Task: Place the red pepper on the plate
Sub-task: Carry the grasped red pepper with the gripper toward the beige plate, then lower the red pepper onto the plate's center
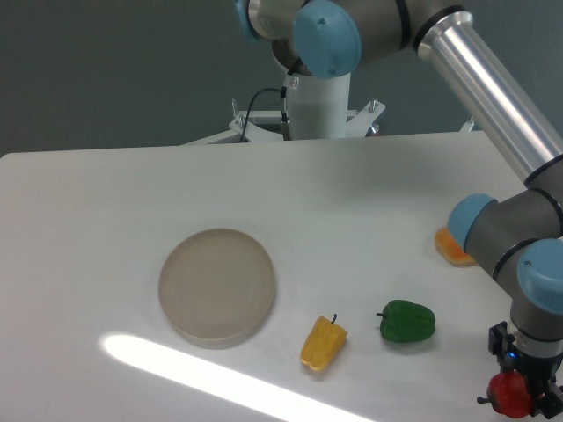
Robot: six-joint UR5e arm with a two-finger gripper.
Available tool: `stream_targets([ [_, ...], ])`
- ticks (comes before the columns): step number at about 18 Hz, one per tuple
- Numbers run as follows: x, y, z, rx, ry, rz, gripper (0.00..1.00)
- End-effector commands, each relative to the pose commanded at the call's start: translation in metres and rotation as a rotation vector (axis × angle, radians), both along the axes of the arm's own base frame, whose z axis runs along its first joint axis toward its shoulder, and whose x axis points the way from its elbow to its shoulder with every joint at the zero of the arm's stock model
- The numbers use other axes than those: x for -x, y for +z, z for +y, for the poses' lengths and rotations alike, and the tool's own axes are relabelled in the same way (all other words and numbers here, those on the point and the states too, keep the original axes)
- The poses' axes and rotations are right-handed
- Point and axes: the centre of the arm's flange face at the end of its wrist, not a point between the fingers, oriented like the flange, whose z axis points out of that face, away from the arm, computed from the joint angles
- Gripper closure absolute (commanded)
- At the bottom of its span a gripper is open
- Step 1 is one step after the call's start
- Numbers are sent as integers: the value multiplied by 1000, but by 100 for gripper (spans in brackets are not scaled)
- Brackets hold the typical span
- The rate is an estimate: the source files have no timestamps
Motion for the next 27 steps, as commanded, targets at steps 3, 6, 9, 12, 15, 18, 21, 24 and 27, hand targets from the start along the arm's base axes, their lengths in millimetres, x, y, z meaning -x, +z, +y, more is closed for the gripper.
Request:
stream_targets([
  [3, -2, 1, 1, -2, -2, 1, 48],
  [6, -20, 12, 8, 12, -17, -12, 48],
  [9, -52, 31, 16, 22, -33, -35, 48],
  [12, -101, 51, 29, 33, -47, -66, 48],
  [15, -176, 70, 31, 46, -39, -109, 48],
  [18, -243, 79, 31, 53, -3, -147, 48],
  [21, -306, 80, 37, 58, 40, -181, 48],
  [24, -377, 64, 44, 78, 108, -222, 48],
  [27, -445, 39, 62, 100, 203, -267, 48],
])
